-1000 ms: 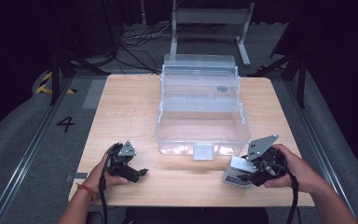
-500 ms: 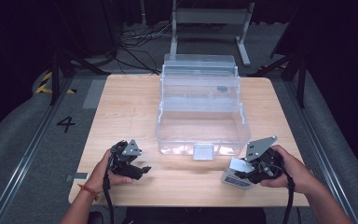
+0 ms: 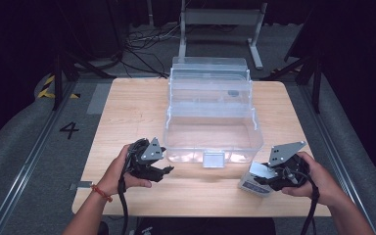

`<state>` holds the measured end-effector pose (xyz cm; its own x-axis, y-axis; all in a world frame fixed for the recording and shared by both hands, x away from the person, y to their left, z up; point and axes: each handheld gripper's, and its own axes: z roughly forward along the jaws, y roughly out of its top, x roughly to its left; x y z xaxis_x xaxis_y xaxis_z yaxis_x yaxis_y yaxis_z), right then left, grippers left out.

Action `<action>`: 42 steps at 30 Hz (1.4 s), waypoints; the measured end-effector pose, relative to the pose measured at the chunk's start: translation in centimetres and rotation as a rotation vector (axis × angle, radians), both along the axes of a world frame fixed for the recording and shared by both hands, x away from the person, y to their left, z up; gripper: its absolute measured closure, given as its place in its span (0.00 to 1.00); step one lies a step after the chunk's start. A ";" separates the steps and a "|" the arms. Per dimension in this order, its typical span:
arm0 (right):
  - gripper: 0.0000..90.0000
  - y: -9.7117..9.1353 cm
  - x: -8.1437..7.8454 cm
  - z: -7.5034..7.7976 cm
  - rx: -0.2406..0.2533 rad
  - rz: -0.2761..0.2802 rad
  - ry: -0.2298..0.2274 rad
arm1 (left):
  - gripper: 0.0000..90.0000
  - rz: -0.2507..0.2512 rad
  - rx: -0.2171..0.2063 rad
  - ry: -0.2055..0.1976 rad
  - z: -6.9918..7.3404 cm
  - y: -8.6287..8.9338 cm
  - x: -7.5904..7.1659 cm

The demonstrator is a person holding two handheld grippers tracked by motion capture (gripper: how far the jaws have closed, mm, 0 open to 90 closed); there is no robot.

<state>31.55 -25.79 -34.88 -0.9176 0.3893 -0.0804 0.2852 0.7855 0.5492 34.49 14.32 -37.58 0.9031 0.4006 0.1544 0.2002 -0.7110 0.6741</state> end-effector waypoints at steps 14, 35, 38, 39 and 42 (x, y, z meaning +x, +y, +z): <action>0.61 -2.0 0.0 1.6 0.042 -0.062 -0.014 | 0.48 -0.070 0.004 0.013 0.9 -3.6 3.4; 0.61 -2.2 0.5 5.4 0.065 -0.127 -0.082 | 0.67 -0.110 0.066 0.110 -2.4 -4.5 6.7; 0.61 -2.2 0.6 5.9 0.073 -0.118 -0.091 | 0.71 -0.109 0.072 0.104 -2.3 -4.3 6.7; 0.61 -2.2 0.6 6.0 0.074 -0.123 -0.098 | 0.71 -0.113 0.063 0.104 -2.2 -4.2 6.7; 0.61 -2.4 0.7 6.5 0.083 -0.131 -0.109 | 0.71 -0.106 0.038 0.099 -2.0 -3.9 6.5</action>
